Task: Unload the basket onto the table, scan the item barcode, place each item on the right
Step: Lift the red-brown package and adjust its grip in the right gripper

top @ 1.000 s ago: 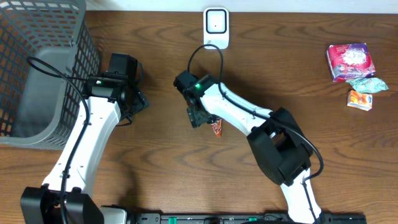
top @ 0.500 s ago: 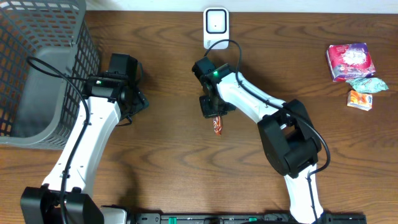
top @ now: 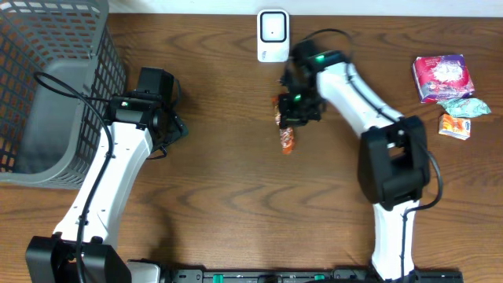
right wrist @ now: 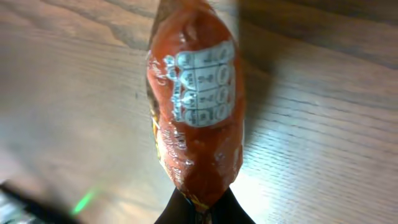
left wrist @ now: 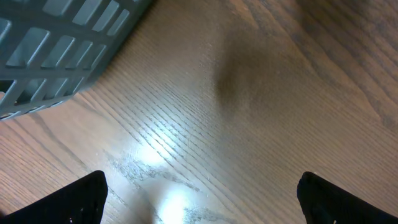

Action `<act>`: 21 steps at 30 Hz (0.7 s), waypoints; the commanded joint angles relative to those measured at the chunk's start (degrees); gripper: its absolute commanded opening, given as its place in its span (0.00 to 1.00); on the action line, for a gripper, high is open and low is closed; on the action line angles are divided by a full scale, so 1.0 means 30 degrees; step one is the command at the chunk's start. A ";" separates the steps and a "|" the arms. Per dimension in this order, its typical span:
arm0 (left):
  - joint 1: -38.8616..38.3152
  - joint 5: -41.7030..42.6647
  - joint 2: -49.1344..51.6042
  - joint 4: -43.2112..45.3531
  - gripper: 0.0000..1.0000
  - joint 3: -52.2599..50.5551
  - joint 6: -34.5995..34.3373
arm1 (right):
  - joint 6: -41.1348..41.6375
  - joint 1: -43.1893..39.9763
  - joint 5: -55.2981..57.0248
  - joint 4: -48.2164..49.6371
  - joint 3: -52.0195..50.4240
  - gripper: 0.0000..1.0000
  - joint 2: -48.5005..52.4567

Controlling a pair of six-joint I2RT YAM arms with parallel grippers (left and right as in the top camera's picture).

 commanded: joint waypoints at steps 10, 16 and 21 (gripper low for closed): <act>0.0015 -0.0095 -0.0036 -0.0058 0.98 -0.0109 -0.0087 | -0.2550 -0.4218 -0.6003 0.3140 -0.5457 0.06 0.0197; 0.0015 -0.0095 -0.0036 -0.0058 0.98 -0.0109 -0.0087 | -0.3009 -0.5690 -0.1559 -0.2062 -0.1647 0.18 -0.0240; 0.0015 -0.0095 -0.0036 -0.0058 0.98 -0.0109 -0.0087 | -0.2841 -0.5064 0.3519 -0.5595 0.2186 0.45 -0.0648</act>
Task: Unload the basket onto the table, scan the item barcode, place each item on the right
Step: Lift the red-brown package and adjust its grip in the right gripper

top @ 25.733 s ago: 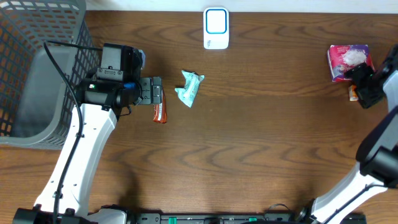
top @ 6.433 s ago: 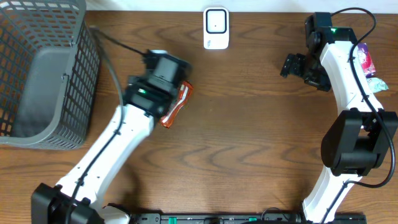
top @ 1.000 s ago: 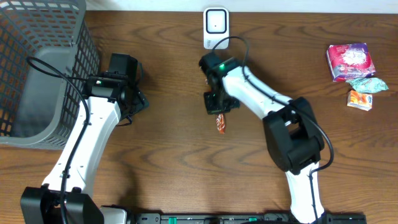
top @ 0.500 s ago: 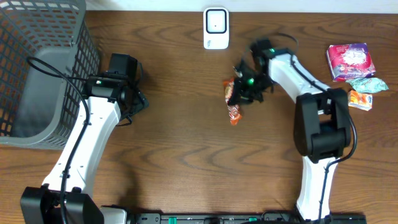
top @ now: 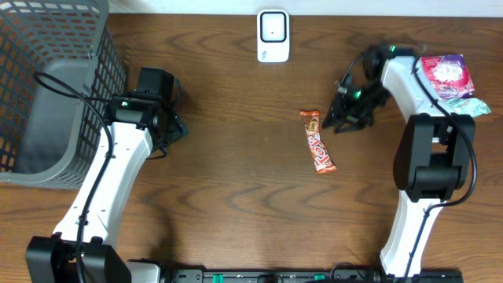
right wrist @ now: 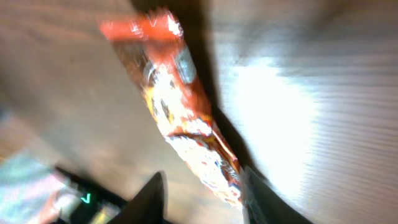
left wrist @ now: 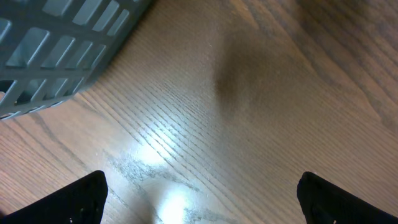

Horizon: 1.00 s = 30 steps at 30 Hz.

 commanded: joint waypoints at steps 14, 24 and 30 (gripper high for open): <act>0.0015 -0.0102 -0.0036 -0.0044 0.98 -0.0109 -0.0087 | 0.3789 0.7512 1.4120 -0.1297 0.1355 0.99 -0.0656; 0.0015 -0.0109 -0.0036 -0.0044 0.98 -0.0109 -0.0087 | 0.5122 0.9187 1.5868 0.2353 -0.3191 0.75 -0.0656; 0.0015 -0.0102 -0.0036 -0.0044 0.98 -0.0109 -0.0087 | 0.5107 0.9136 1.3435 0.5442 -0.5479 0.63 -0.0656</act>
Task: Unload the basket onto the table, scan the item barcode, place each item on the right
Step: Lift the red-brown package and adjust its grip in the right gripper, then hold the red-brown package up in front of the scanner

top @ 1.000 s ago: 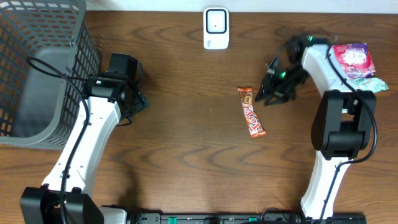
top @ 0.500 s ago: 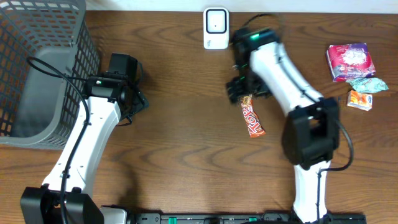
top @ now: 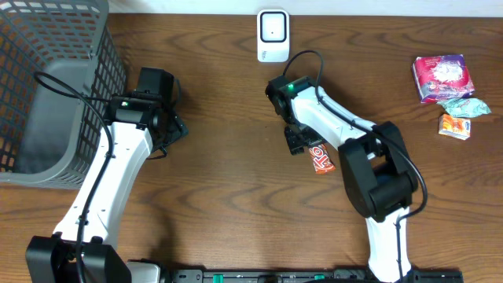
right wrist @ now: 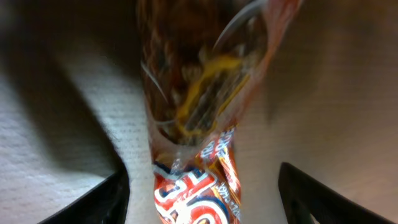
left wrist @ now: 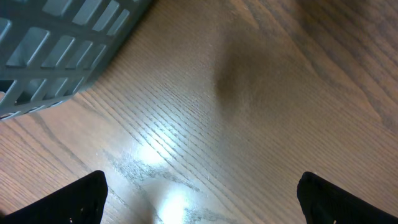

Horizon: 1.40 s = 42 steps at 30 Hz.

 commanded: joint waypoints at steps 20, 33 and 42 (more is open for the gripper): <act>0.0015 -0.0102 -0.0029 -0.0058 0.98 -0.0109 -0.0087 | 0.0197 -0.0736 -0.2703 0.6331 0.7446 0.01 0.0080; 0.0015 -0.0095 -0.0029 -0.0058 0.98 -0.0109 -0.0087 | 0.0211 -0.0670 -0.0073 1.5722 0.6878 0.01 0.2055; 0.0015 -0.0095 -0.0029 -0.0051 0.98 -0.0109 -0.0087 | 0.0277 -0.0918 0.1705 1.6531 0.6885 0.01 0.2222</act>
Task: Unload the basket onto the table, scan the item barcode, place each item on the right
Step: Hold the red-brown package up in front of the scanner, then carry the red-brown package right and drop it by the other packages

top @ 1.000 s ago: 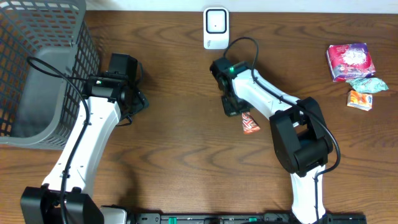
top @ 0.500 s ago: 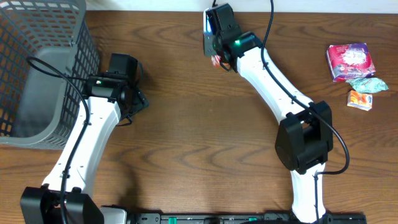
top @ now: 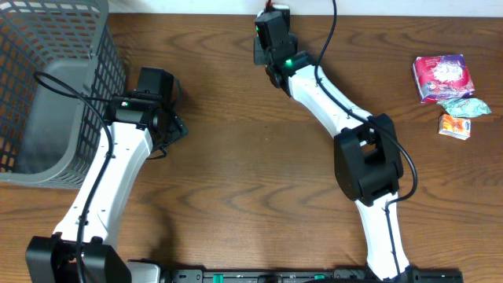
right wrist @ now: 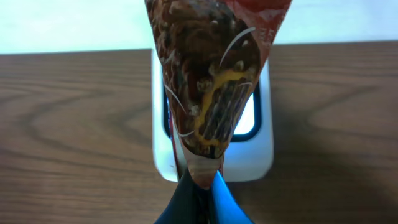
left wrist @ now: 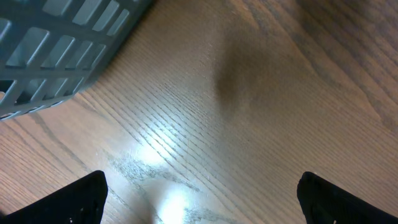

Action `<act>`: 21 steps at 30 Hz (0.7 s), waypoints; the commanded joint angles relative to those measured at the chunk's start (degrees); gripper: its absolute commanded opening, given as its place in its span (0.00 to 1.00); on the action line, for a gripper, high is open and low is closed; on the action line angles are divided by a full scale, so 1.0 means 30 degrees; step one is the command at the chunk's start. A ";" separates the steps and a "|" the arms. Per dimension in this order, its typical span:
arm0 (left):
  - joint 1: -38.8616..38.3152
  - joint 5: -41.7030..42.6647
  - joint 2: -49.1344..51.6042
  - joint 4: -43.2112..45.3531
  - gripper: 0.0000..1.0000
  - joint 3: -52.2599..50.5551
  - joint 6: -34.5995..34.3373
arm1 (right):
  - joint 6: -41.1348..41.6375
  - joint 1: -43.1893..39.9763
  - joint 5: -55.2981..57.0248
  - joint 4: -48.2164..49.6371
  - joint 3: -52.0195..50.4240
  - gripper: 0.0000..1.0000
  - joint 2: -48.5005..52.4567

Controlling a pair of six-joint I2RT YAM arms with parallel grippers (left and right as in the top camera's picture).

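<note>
An orange-and-brown candy bar (right wrist: 211, 81) is pinched by its lower end in my right gripper (right wrist: 202, 186), which is shut on it. The bar hangs directly in front of the white barcode scanner (right wrist: 261, 149) at the table's far edge. From overhead, the right gripper (top: 271, 35) covers the scanner almost entirely and the bar is hidden. Over bare wood beside the basket, my left gripper (top: 167, 126) stands open, its fingertips (left wrist: 81, 196) wide apart with nothing between them.
A grey mesh basket (top: 47, 79) fills the far left and also shows in the left wrist view as basket (left wrist: 62, 50). A pink packet (top: 442, 76), a teal wrapper (top: 464, 106) and a small orange packet (top: 454, 126) lie at the far right.
My right gripper was open around the candy bar lying mid-table. It is now shut on the bar and holds it up at the scanner by the far edge. The left arm has not moved.
First my right gripper held the bar just below the scanner. Then the bar lay on the table with the gripper open to its right. Then the gripper stood open over the bar. Now it grips the bar in front of the scanner.
</note>
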 commanded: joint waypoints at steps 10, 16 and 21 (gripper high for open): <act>0.0015 -0.0095 -0.0036 -0.0051 0.98 -0.0109 -0.0080 | -0.0022 -0.2543 0.5406 -0.3949 0.0160 0.01 -0.4328; 0.0015 -0.0095 -0.0036 -0.0051 0.98 -0.0109 -0.0087 | 0.0197 -0.5683 0.8364 -0.9151 0.0153 0.01 -0.4554; 0.0015 -0.0095 -0.0036 -0.0051 0.98 -0.0109 -0.0087 | 0.4211 -0.8859 0.8400 -1.2794 0.0153 0.02 -0.4532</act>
